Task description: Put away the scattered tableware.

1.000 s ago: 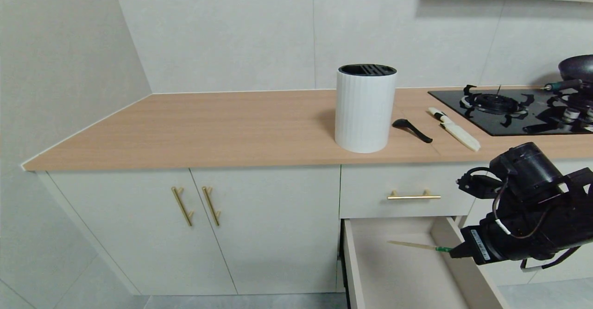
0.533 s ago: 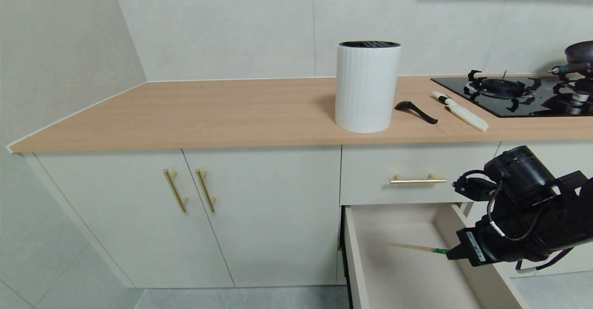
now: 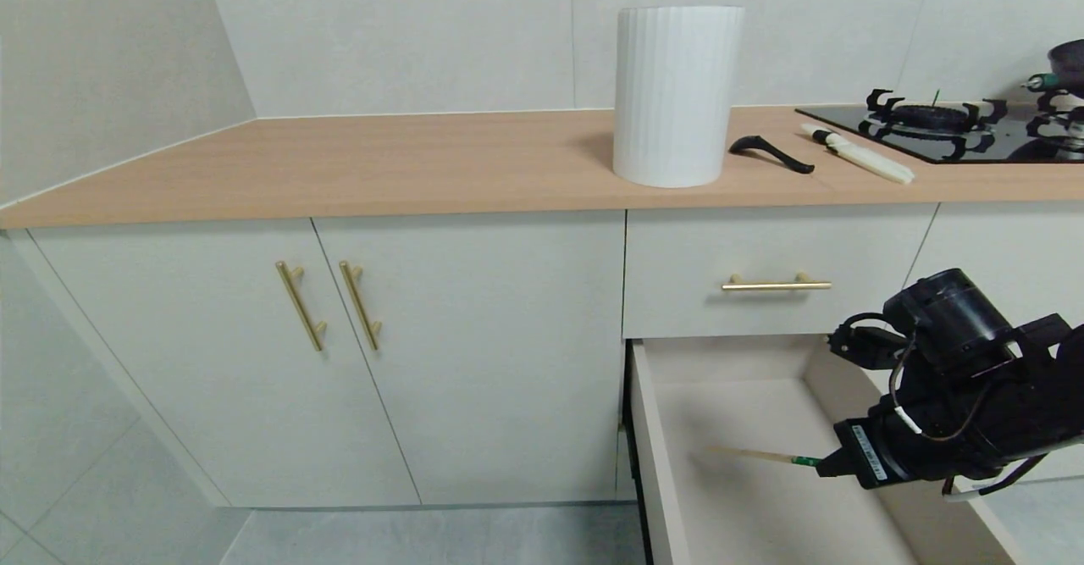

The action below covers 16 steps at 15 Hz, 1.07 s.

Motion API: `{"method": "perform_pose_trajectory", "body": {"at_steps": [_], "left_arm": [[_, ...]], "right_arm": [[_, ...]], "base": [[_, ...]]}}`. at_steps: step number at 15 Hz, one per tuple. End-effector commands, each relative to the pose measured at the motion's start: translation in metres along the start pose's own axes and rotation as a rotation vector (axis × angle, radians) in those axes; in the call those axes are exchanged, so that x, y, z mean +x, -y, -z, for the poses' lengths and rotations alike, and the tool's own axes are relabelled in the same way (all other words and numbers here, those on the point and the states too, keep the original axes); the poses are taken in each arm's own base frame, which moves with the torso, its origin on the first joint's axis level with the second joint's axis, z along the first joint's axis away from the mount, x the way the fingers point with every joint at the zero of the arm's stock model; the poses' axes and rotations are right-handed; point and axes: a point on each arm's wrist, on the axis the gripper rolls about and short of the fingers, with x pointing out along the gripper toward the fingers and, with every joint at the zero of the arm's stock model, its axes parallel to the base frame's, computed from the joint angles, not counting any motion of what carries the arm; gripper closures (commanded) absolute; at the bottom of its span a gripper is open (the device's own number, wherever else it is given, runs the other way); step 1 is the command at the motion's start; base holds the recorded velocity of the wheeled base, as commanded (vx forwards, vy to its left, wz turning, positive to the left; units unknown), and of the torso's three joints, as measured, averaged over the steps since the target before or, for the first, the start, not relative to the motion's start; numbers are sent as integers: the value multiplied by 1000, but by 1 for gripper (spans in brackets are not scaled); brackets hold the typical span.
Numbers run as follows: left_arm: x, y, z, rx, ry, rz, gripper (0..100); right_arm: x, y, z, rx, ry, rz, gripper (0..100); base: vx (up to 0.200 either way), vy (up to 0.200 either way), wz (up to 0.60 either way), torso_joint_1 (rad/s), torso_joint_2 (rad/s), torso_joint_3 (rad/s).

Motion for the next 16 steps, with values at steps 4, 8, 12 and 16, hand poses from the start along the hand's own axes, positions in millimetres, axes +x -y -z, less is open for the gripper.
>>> {"method": "perform_pose_trajectory", "body": {"at_steps": [4,8,12,16], "left_arm": [[0,0,0,0,0,0,0],[0,0,0,0,0,-1,0],[0,0,0,0,0,-1,0],[0,0,0,0,0,0,0]], "right_arm": [[0,0,0,-2,0,-1,100],[14,0,-2,-8,32,-8,100],[68,7,-11,72,101,81,100],[122,2,-6,128,70,114,100]], "base": [[0,0,0,-28,137,95],[0,0,0,0,0,0],[0,0,0,0,0,0],[0,0,0,0,0,0]]}}
